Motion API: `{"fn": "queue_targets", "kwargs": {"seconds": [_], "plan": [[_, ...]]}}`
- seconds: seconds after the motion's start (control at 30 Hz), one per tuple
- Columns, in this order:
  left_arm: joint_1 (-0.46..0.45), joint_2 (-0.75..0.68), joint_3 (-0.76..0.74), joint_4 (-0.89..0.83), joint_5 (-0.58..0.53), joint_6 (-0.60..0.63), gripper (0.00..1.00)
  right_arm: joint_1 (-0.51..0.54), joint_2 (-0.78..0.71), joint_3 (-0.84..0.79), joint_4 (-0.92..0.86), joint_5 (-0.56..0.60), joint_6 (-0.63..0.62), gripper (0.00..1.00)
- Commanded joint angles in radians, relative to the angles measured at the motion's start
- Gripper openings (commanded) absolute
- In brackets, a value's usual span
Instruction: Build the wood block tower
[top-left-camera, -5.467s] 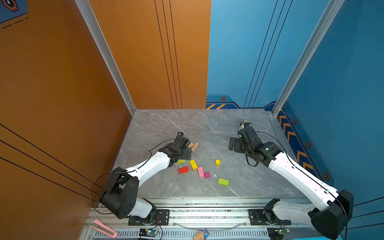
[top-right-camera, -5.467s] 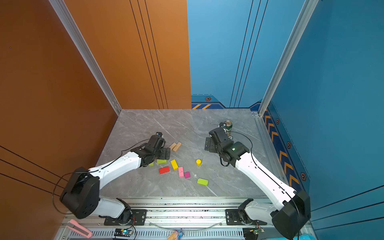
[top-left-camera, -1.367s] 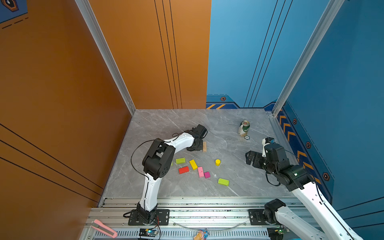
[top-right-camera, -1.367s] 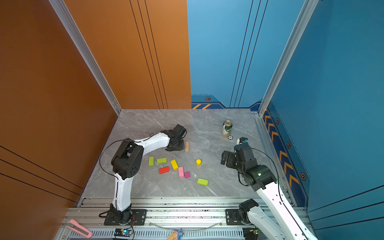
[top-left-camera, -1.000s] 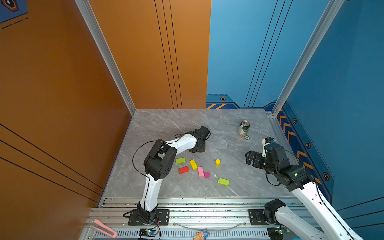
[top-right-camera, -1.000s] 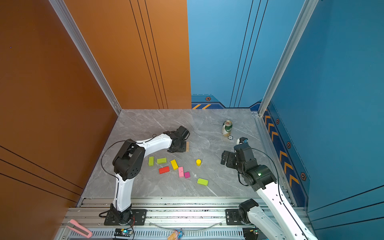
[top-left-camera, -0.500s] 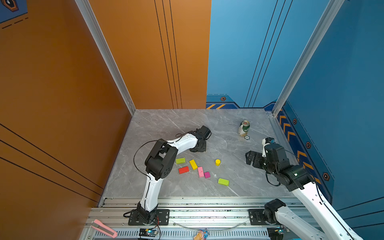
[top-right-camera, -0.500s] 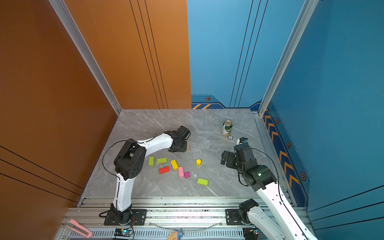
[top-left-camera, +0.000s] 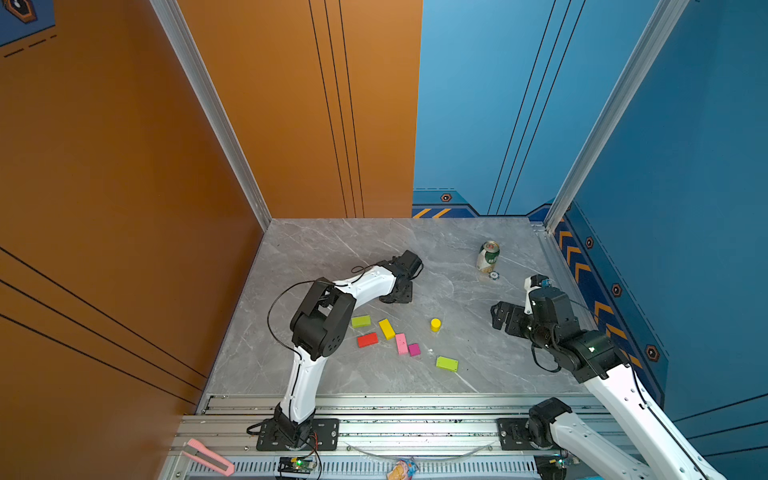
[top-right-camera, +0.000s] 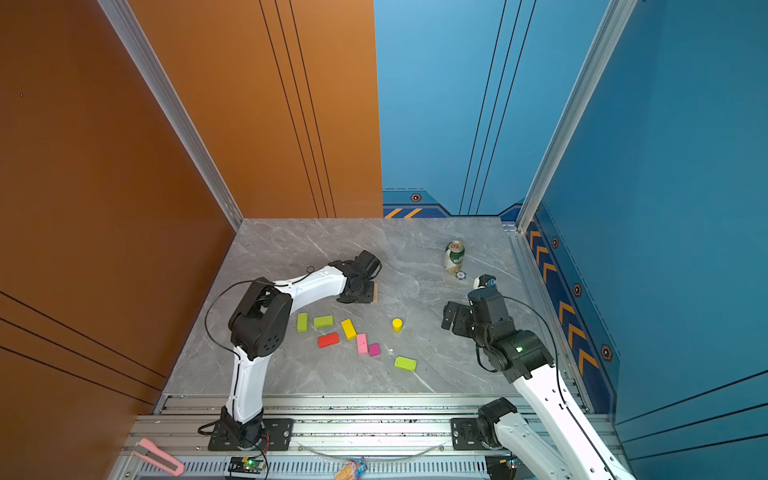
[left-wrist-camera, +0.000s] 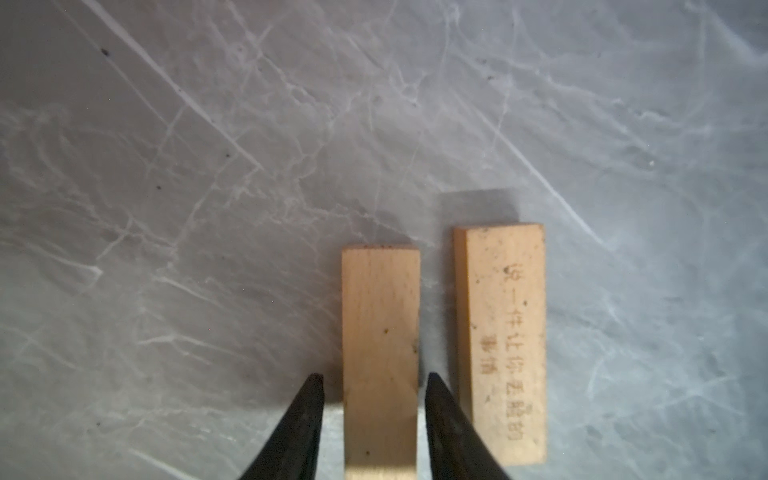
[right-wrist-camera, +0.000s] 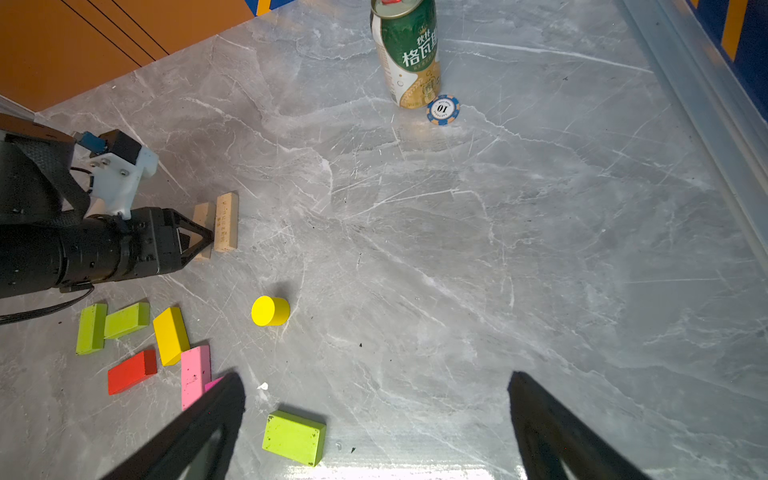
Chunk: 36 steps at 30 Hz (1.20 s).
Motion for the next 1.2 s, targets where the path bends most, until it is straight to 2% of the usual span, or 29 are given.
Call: {"fn": "queue_targets", "kwargs": {"seconds": [0.0,0.5,1.03,1.1,1.17], "plan": [[-0.002,0.033,0.027,-0.029,-0.011,0.003,0.35,-0.005,-0.012,-0.006,-0.027,0.001,-0.002,1.00],[0.002,0.055,0.045,-0.033,-0.004,0.002,0.24,-0.004,-0.001,-0.011,-0.028,0.012,-0.008,1.00],[0.006,0.072,0.065,-0.037,-0.009,-0.003,0.24,-0.007,0.008,-0.015,-0.024,0.018,-0.009,1.00],[0.005,0.071,0.065,-0.041,-0.011,-0.004,0.27,-0.007,0.008,-0.015,-0.024,0.018,-0.009,1.00],[0.005,0.065,0.063,-0.044,-0.016,-0.004,0.34,-0.007,0.009,-0.015,-0.024,0.021,-0.009,1.00]]}}
